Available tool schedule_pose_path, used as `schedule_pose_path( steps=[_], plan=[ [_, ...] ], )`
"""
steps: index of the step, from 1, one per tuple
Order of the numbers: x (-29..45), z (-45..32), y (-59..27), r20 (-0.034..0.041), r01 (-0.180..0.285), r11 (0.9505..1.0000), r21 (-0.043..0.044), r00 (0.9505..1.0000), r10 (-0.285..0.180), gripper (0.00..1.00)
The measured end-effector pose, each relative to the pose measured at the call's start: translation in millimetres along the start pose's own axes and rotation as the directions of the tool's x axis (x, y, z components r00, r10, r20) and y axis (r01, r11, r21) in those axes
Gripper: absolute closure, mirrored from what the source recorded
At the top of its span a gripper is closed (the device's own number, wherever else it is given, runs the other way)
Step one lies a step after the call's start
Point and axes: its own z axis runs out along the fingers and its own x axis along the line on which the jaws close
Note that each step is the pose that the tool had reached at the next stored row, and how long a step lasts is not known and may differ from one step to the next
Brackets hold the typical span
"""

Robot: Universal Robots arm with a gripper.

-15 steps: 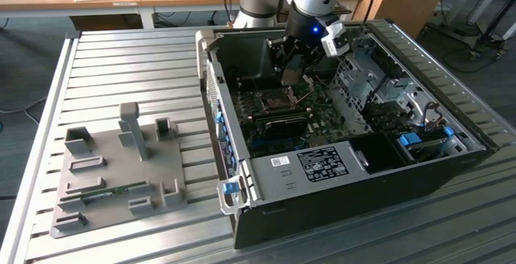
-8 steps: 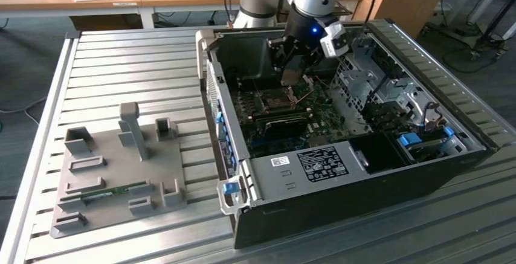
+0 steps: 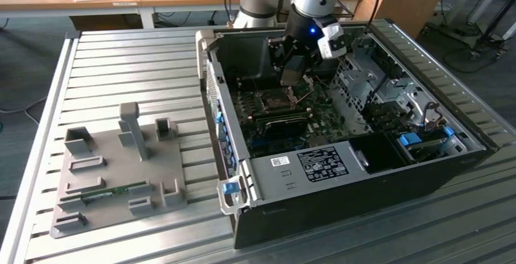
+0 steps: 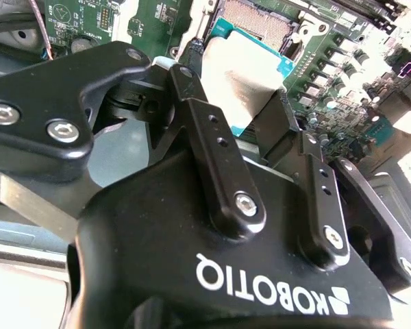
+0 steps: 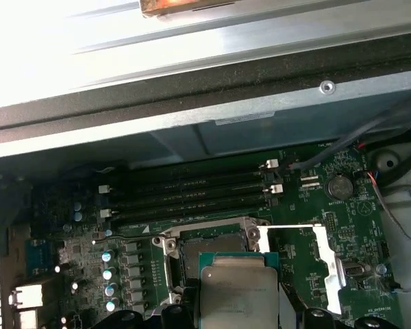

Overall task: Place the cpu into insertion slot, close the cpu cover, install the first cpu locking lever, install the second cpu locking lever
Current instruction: 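Place the cpu into insertion slot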

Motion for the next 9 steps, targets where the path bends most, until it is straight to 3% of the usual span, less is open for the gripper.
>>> schedule_pose_path(
  steps=[4,9],
  plan=[
    [0.0,0.0,0.0,0.0003,-0.003,1.0000,0.0000,1.0000,0.003,0.46],
    [0.0,0.2,0.0,0.0048,-0.055,0.9985,-0.0012,0.9985,0.055,0.46]
  ],
)
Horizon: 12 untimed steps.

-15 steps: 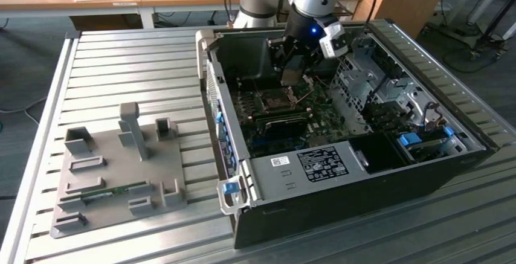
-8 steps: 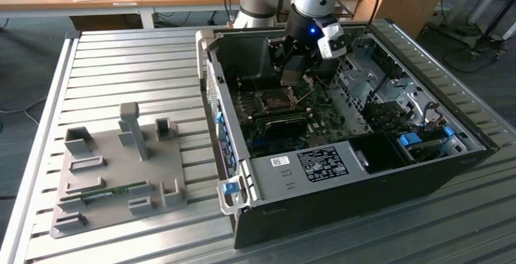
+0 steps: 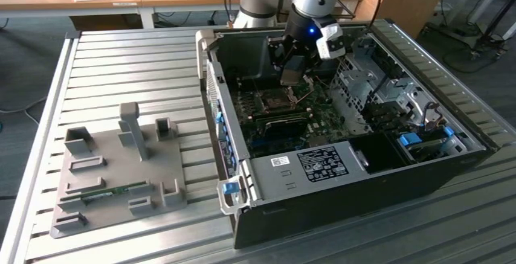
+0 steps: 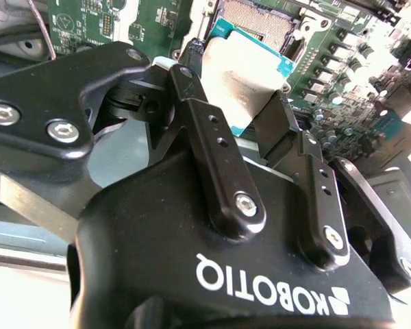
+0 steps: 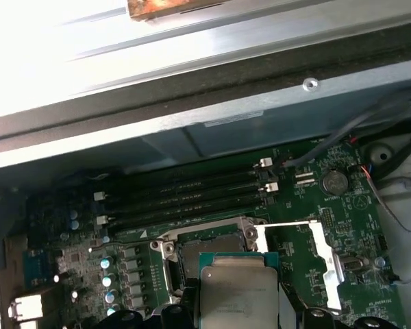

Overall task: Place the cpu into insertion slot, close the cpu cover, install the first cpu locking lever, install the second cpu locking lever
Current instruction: 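Place the cpu into insertion slot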

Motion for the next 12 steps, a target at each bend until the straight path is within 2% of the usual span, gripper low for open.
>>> schedule_pose_path(
  steps=[12],
  plan=[
    [0.0,0.0,0.0,0.0002,-0.001,1.0000,0.0000,1.0000,0.001,0.46]
  ],
)
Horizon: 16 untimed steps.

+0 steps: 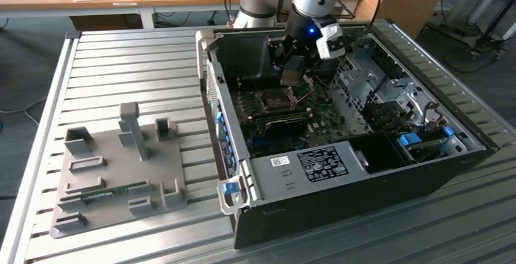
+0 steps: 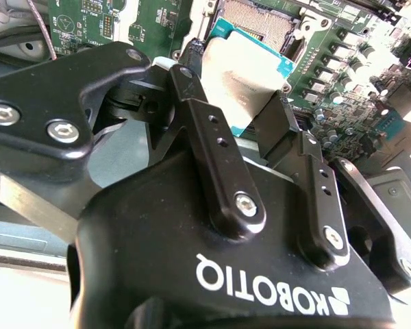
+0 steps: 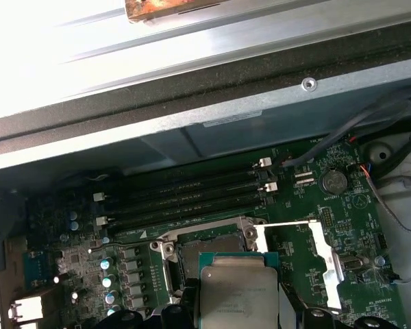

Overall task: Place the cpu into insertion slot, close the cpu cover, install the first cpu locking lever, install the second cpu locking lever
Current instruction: 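Place the cpu into insertion slot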

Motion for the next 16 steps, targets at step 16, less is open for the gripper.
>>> schedule_pose_path(
  steps=[16],
  plan=[
    [0.0,1.0,-0.1,0.0145,-0.165,0.9863,-0.0045,0.9862,0.165,0.46]
  ],
)
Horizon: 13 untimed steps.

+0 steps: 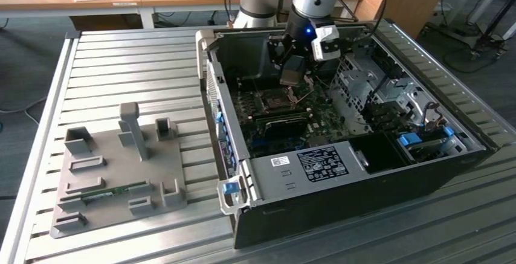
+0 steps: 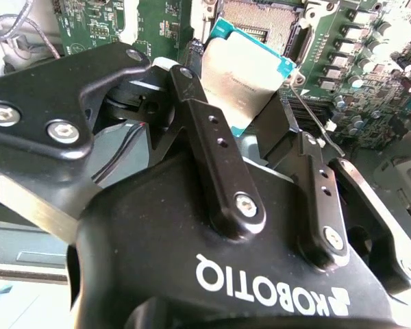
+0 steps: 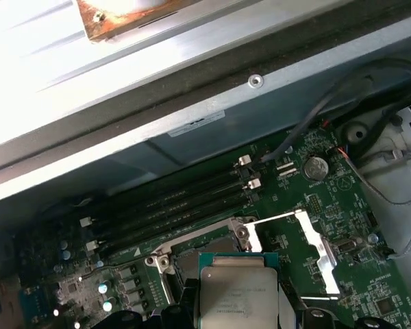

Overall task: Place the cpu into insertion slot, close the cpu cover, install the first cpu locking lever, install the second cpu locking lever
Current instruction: 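Place the cpu into insertion slot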

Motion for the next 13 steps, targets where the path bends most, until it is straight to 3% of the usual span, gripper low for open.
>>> schedule_pose_path(
  steps=[13],
  plan=[
    [0.0,0.1,0.0,0.0035,-0.039,0.9992,-0.0009,0.9992,0.039,0.46]
  ],
)
